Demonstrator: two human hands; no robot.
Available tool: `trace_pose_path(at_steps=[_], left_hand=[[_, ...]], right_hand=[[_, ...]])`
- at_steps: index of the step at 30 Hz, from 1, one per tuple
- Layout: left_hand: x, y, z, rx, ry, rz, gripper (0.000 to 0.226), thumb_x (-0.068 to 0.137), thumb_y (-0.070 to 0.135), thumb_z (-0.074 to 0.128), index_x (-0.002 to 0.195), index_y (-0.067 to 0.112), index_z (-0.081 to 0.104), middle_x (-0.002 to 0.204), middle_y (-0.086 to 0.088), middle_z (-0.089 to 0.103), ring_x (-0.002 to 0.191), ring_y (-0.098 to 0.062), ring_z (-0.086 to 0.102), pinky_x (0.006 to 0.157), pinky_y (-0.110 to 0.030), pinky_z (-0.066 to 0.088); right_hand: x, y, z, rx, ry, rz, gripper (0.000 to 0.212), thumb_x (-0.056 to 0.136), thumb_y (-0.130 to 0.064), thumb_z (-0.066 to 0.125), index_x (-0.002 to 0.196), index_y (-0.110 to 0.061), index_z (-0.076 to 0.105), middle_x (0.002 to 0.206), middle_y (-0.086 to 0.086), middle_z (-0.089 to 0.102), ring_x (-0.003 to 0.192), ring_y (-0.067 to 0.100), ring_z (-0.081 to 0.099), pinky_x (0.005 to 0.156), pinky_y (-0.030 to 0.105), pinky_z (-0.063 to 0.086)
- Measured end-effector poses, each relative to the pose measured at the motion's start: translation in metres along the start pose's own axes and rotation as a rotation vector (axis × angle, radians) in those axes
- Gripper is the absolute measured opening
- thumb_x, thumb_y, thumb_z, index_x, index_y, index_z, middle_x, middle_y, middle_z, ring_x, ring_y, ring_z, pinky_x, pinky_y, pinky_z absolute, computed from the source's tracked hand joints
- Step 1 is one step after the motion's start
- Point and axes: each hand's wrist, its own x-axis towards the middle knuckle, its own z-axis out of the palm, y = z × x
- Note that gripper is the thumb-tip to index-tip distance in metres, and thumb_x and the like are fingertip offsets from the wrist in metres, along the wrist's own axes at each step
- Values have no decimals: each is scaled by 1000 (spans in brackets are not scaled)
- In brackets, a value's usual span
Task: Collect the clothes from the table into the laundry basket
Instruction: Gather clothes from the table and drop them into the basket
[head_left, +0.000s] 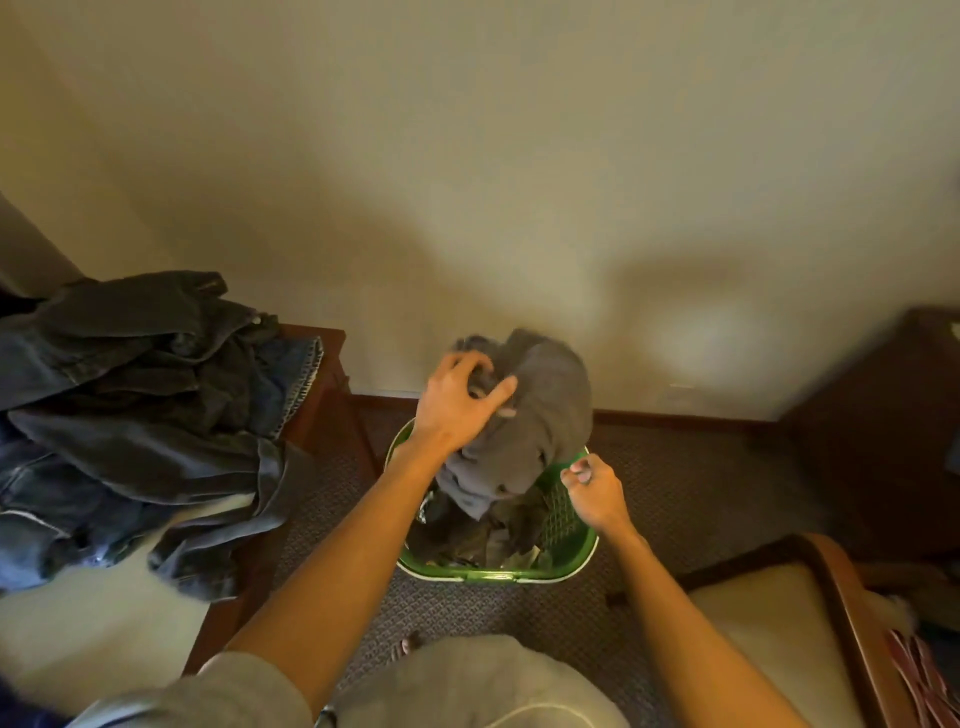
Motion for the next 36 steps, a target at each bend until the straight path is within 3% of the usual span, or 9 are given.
trace_pose_path(at_steps=[3, 6, 10, 17, 21, 24, 28, 33, 36], left_hand=[[-24, -50, 15, 64, -145, -155, 47, 91, 64, 57, 124, 30, 59, 131, 0, 60, 121, -26, 58, 99, -41, 50], [-47, -73, 17, 75, -131, -251, 44, 92, 61, 58, 124, 30, 59, 132, 0, 61, 124, -23, 56, 102, -39, 47], [-70, -81, 7, 34, -89, -319, 42, 91, 63, 57, 122, 34, 59, 133, 1, 61, 125, -24, 56, 105, -47, 46], [-118, -85, -27, 51, 132, -399, 41, 86, 67, 55, 113, 36, 61, 117, 4, 64, 107, -21, 63, 96, -48, 52], [-164, -90, -53, 83, 290, -479, 48, 84, 70, 53, 115, 34, 62, 123, 3, 64, 114, -21, 61, 98, -46, 50], [-207, -102, -76, 125, 386, -535, 44, 88, 67, 55, 114, 32, 63, 121, 4, 64, 113, -19, 60, 96, -41, 50], [-265, -121, -111, 134, 543, -639, 32, 93, 54, 61, 108, 27, 65, 111, 1, 66, 103, -21, 62, 86, -38, 51], [-329, -149, -151, 131, 706, -753, 29, 94, 52, 61, 111, 30, 65, 120, 1, 66, 112, -22, 59, 93, -39, 47], [-362, -180, -175, 132, 716, -816, 29, 91, 53, 63, 111, 31, 66, 118, 2, 63, 109, -26, 59, 95, -42, 49]], right_hand=[[-5, 5, 4, -32, -17, -3, 14, 95, -17, 62, 102, -5, 59, 97, 9, 62, 90, 26, 56, 75, 32, 39], [-9, 8, 9, -41, -28, -12, 15, 96, -16, 62, 106, -6, 61, 96, 5, 59, 90, 22, 55, 80, 31, 42], [-13, 5, 21, -68, -101, -57, 10, 95, -16, 62, 103, -9, 60, 93, 4, 63, 90, 23, 60, 81, 34, 46], [-30, -40, 71, -15, -233, -297, 17, 93, -24, 67, 108, -18, 60, 83, -2, 64, 81, 21, 65, 77, 35, 51], [-54, -74, 112, 0, -370, -467, 19, 94, -25, 68, 109, -18, 58, 82, -5, 61, 72, 10, 61, 65, 23, 46], [-76, -93, 147, -9, -482, -546, 16, 94, -22, 68, 106, -15, 60, 75, -6, 57, 64, 9, 57, 66, 24, 45], [-114, -116, 190, -67, -628, -644, 16, 94, -23, 68, 105, -13, 61, 82, 4, 63, 70, 14, 63, 69, 28, 50], [-166, -148, 251, -121, -746, -789, 20, 94, -28, 67, 109, -15, 62, 90, 2, 66, 80, 10, 65, 74, 28, 52], [-201, -166, 295, -140, -795, -845, 20, 94, -28, 66, 108, -14, 62, 88, -4, 64, 78, 7, 62, 73, 28, 51]])
